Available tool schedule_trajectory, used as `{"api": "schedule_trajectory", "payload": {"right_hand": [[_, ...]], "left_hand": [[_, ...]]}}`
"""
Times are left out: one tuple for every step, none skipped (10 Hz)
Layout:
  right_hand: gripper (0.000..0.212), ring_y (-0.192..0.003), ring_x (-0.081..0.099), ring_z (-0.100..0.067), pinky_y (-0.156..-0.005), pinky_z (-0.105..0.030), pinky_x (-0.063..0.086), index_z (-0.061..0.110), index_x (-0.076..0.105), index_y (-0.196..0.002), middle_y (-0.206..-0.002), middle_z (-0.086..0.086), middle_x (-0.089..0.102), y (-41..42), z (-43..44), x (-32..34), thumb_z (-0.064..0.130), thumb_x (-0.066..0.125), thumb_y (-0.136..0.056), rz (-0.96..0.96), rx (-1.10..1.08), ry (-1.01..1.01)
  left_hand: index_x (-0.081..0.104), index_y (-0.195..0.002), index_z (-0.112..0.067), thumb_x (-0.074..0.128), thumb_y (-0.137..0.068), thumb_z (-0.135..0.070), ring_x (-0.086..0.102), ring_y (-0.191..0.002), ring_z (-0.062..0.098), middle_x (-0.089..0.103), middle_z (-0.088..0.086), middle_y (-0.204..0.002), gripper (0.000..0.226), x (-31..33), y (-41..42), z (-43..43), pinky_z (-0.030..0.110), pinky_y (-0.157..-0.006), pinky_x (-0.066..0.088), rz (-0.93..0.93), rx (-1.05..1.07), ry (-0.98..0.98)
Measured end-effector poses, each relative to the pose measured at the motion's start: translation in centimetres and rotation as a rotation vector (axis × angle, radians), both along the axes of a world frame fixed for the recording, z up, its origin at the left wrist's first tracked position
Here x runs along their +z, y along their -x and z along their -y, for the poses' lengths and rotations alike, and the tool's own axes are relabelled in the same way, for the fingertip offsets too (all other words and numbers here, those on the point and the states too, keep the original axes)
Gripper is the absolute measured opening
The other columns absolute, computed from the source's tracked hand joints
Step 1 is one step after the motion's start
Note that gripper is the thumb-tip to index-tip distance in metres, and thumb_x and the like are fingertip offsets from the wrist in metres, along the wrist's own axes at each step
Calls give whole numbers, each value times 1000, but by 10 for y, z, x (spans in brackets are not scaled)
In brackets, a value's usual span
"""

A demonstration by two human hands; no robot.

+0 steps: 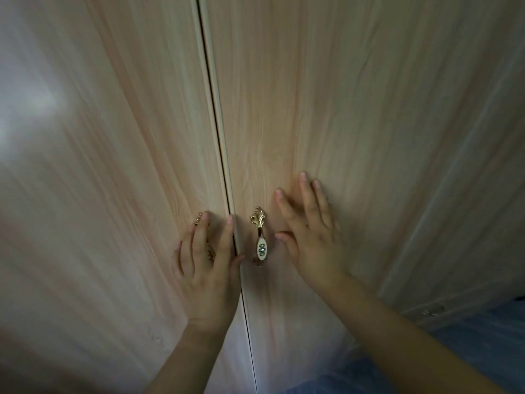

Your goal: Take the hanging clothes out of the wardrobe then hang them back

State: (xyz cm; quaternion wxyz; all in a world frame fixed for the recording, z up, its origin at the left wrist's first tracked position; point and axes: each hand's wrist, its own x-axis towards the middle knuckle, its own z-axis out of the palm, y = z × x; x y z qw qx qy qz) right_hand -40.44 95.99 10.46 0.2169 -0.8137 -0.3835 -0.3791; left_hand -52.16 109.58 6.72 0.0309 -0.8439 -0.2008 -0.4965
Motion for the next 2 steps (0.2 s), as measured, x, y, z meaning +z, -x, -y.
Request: {"api": "schedule_trajectory", "payload": {"right_hand": [[76,-142,15,-28,-106,-48,36,26,29,-143,-154,-8,14,6,13,11,30,70,-79,-34,145,10],[60,-138,30,-27,-109,-38,33,17,36,-140,-150,-11,30,16,49,23,34,59,-88,-102,284,-98]], "left_hand": [[38,-141,-25,54,-86,-39,28,-135,31,24,8,-151,59,6,5,12,56,-102,26,-103,74,65],[26,-147,-26,63,-79,-21,20,-138,31,20,10,-153,77,22,19,33,66,-97,24,-128,47,152]]}}
